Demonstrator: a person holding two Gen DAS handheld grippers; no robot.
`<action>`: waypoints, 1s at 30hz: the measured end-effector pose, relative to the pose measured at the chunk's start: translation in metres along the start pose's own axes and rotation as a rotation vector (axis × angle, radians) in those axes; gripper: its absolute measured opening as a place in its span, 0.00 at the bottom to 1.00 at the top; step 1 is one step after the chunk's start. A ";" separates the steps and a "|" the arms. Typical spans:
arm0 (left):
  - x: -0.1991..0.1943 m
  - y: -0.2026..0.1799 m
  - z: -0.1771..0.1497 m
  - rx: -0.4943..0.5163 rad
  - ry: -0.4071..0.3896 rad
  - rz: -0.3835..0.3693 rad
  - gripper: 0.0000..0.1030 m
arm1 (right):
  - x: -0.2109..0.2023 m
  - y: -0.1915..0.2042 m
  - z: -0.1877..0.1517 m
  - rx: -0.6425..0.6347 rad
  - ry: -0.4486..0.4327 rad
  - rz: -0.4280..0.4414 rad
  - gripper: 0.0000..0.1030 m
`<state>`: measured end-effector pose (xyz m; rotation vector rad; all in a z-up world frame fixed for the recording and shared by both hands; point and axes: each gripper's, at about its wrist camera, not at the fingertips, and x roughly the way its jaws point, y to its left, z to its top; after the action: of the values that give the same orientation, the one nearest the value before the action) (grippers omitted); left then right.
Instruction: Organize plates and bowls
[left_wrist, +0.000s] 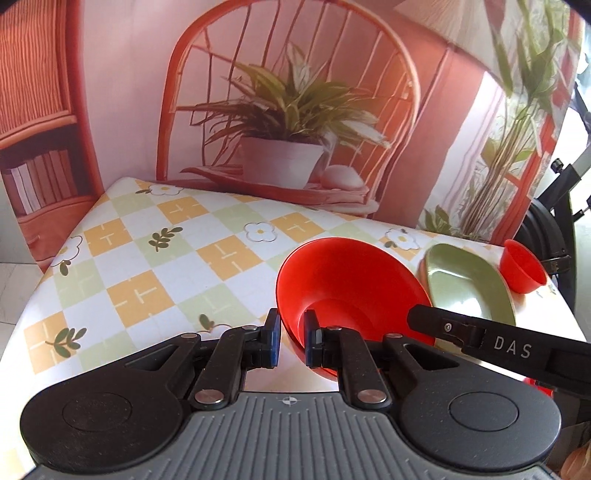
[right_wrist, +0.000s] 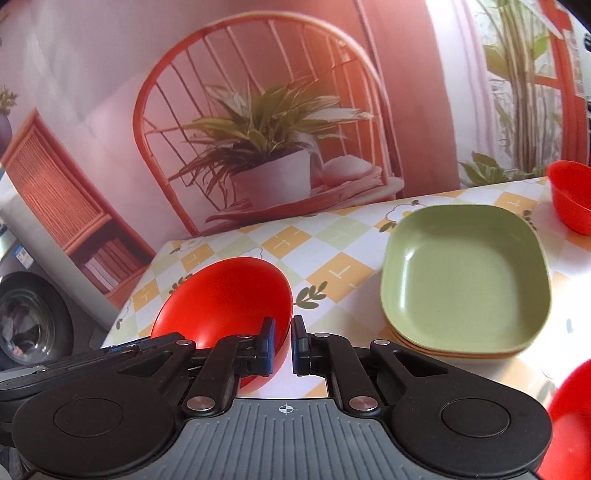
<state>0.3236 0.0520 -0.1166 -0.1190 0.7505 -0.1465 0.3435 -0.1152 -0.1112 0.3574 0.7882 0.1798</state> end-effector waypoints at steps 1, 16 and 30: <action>-0.005 -0.005 0.000 0.003 -0.008 -0.006 0.13 | -0.008 -0.003 -0.001 0.006 -0.016 0.002 0.08; -0.041 -0.105 -0.020 0.110 -0.029 -0.183 0.15 | -0.113 -0.086 -0.008 0.059 -0.188 -0.049 0.07; -0.021 -0.194 -0.047 0.258 0.063 -0.302 0.16 | -0.166 -0.173 -0.022 0.142 -0.235 -0.148 0.07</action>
<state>0.2592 -0.1375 -0.1058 0.0188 0.7674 -0.5346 0.2169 -0.3179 -0.0821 0.4437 0.5938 -0.0575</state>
